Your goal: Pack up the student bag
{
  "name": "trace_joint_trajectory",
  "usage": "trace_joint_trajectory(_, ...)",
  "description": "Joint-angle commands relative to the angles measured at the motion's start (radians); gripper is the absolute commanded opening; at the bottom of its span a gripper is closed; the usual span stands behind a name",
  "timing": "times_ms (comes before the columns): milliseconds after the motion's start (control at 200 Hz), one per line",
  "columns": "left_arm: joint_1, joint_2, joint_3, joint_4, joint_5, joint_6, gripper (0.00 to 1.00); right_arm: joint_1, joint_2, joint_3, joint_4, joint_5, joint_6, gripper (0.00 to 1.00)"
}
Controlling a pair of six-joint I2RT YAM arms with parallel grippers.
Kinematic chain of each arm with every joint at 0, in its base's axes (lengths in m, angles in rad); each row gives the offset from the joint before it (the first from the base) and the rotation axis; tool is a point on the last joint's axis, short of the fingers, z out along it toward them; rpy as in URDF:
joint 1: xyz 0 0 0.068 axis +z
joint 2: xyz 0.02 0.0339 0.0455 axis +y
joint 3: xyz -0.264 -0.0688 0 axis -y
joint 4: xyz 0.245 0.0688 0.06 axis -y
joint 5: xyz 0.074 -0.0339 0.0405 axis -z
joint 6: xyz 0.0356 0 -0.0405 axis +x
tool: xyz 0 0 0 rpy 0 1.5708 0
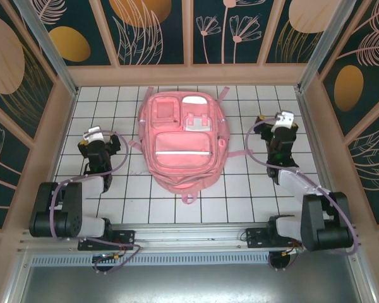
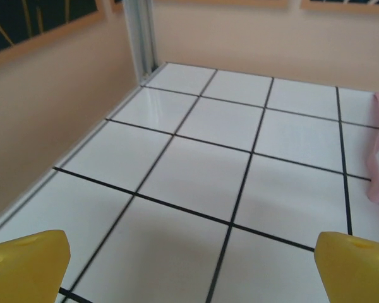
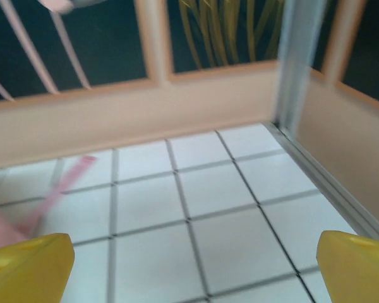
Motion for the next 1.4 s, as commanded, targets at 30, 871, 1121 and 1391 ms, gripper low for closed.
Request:
trace_joint_trajectory(30, 0.01, 0.067, -0.042, 0.264, 0.016, -0.022, 0.99, -0.089, 0.055, -0.096, 0.197, -0.033, 0.023, 0.99)
trace_joint_trajectory(871, 0.009, 0.11, -0.117, 0.424, 0.138, 0.029, 0.99, -0.109, 0.277, -0.256, 0.626, -0.309, -0.009, 0.99)
trace_joint_trajectory(1121, 0.009, 0.108, -0.118, 0.426, 0.138, 0.029, 0.99, -0.109, 0.27, -0.225, 0.535, -0.301, -0.002, 0.99)
trace_joint_trajectory(1391, 0.009, 0.107, -0.123, 0.43, 0.139, 0.029, 0.99, -0.111, 0.272, -0.225, 0.536, -0.304, -0.002, 0.99)
